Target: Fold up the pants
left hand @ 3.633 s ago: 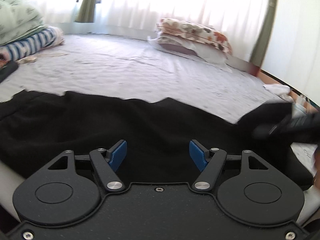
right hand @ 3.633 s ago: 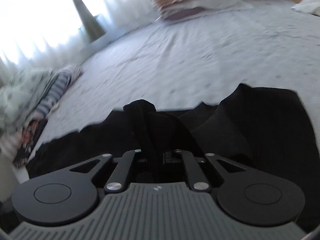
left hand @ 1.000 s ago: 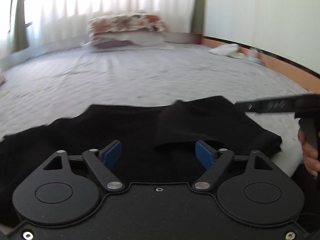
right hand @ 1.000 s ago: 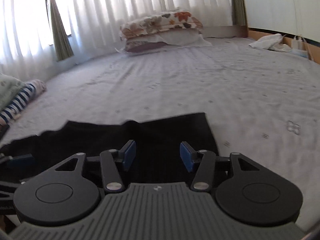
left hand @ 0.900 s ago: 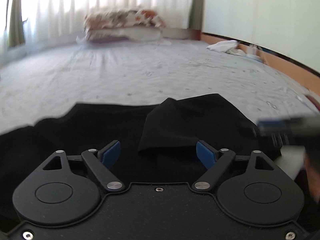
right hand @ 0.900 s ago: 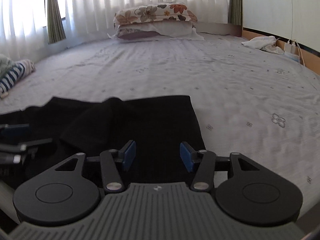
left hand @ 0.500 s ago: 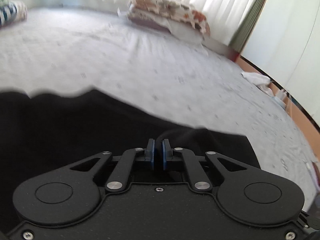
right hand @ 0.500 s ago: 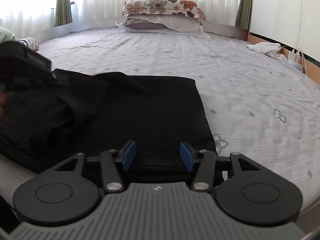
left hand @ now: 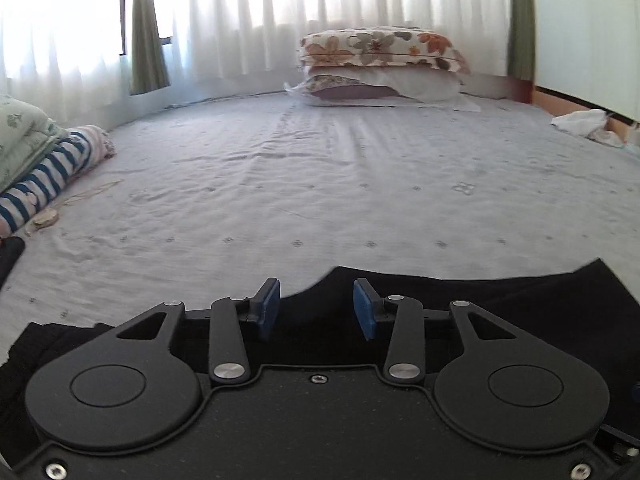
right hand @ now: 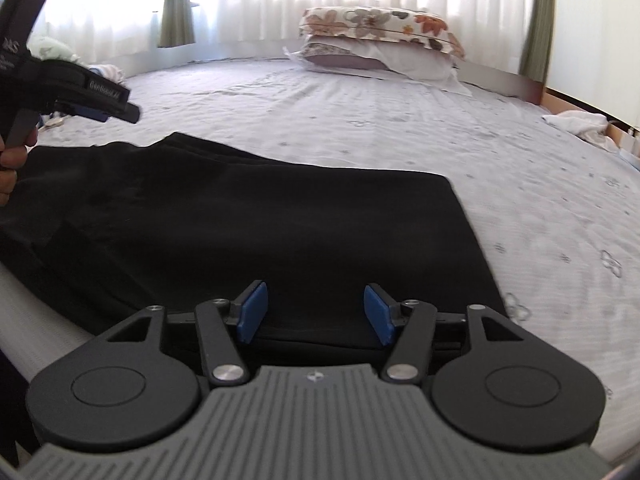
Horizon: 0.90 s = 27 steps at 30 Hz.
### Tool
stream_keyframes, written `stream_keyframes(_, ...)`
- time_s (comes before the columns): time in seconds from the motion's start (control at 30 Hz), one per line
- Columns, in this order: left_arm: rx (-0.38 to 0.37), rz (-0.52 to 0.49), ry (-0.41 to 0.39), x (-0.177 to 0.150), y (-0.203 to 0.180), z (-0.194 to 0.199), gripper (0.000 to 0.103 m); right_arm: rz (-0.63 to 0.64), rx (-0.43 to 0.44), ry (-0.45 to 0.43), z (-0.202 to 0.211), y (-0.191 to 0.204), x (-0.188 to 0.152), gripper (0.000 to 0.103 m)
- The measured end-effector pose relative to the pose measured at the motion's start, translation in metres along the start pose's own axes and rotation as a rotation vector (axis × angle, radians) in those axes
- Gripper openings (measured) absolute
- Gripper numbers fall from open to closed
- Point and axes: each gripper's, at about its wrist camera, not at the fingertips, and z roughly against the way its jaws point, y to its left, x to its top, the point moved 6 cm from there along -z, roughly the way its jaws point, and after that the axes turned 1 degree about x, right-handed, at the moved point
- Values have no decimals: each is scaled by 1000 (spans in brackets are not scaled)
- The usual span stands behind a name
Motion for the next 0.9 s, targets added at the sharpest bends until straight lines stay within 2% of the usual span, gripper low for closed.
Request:
stream_keyframes(0.1,-117,-55,-12,-17,-20,27,44,-6,51,4,-1,13,-2,72)
stream_keyframes(0.17,-147,-91,-1,-30,-34,37,45,-15,88,3,-2,26,-2,75)
stream_keyframes(0.23,-148,-109,23,-43,-42,40,45,14,113,0,-2,41,-2,75)
stream_keyframes(0.37,-95,-85,82,-61,-36,36,45,51,136,-21,-2,63,0,75)
stream_keyframes(0.5,-72,-48,97,-67,-18,38,46,4,141,-61,10,60,3,74)
stream_keyframes(0.63,-29,-37,93,-70,-1,44,49,-58,27,-121,25,31,6,76)
stream_keyframes(0.73,2,-19,86,-73,12,50,52,-142,-62,-143,33,-3,6,81)
stream_keyframes(0.8,35,5,73,-74,26,56,59,-184,-122,-141,35,-23,3,85)
stream_keyframes(0.87,80,44,55,-76,45,63,74,-220,-190,-136,38,-43,-2,88)
stream_keyframes(0.9,108,73,40,-76,57,68,79,-235,-215,-134,39,-50,-5,89)
